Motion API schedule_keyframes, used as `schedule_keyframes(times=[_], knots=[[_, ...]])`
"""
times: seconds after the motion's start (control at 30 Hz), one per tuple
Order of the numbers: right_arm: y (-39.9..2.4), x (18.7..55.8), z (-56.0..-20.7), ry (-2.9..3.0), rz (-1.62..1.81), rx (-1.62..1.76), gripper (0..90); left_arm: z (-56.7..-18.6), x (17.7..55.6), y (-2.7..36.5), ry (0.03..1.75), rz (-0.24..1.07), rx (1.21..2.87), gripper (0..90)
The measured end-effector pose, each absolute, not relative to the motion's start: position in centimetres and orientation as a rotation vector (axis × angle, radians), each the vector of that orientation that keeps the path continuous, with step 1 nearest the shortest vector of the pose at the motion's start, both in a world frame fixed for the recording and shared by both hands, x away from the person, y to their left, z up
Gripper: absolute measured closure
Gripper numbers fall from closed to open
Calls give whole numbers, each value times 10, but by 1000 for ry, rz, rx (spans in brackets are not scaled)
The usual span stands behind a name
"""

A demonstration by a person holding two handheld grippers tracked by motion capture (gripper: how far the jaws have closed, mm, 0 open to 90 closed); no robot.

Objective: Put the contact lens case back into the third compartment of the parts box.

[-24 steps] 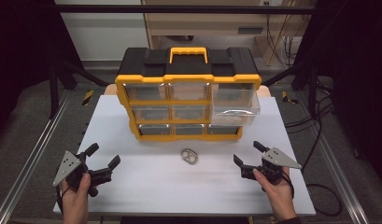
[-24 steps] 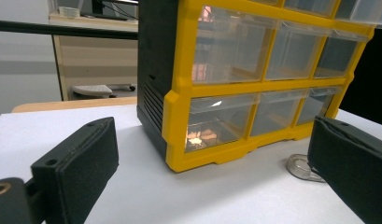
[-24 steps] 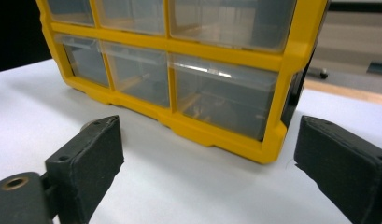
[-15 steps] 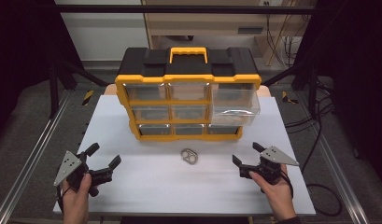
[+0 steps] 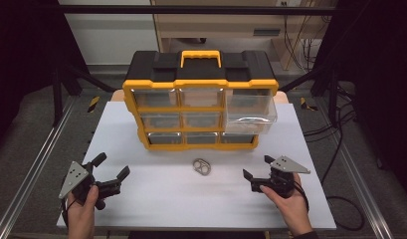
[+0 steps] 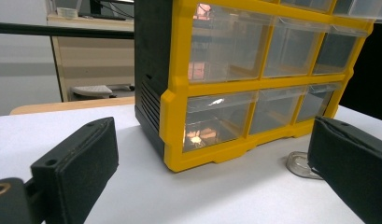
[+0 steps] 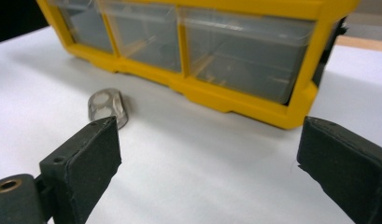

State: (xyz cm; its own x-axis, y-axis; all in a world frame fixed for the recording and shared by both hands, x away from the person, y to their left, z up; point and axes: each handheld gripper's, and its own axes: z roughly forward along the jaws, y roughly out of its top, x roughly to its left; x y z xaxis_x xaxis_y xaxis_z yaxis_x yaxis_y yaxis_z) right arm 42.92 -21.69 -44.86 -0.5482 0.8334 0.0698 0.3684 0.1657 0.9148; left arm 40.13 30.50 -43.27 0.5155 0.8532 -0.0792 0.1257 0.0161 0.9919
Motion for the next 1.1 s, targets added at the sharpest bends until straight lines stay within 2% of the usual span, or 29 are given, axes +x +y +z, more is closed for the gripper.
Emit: schedule_keyframes(times=[0.47, 1.1], knots=[[-199, 430, -451, 2075, 1343, 1131, 55, -433, 401, 304, 896, 708, 1470, 16], [-133, 444, -456, 2262, 1199, 1041, 66, -433, 400, 304, 896, 709, 1473, 16]])
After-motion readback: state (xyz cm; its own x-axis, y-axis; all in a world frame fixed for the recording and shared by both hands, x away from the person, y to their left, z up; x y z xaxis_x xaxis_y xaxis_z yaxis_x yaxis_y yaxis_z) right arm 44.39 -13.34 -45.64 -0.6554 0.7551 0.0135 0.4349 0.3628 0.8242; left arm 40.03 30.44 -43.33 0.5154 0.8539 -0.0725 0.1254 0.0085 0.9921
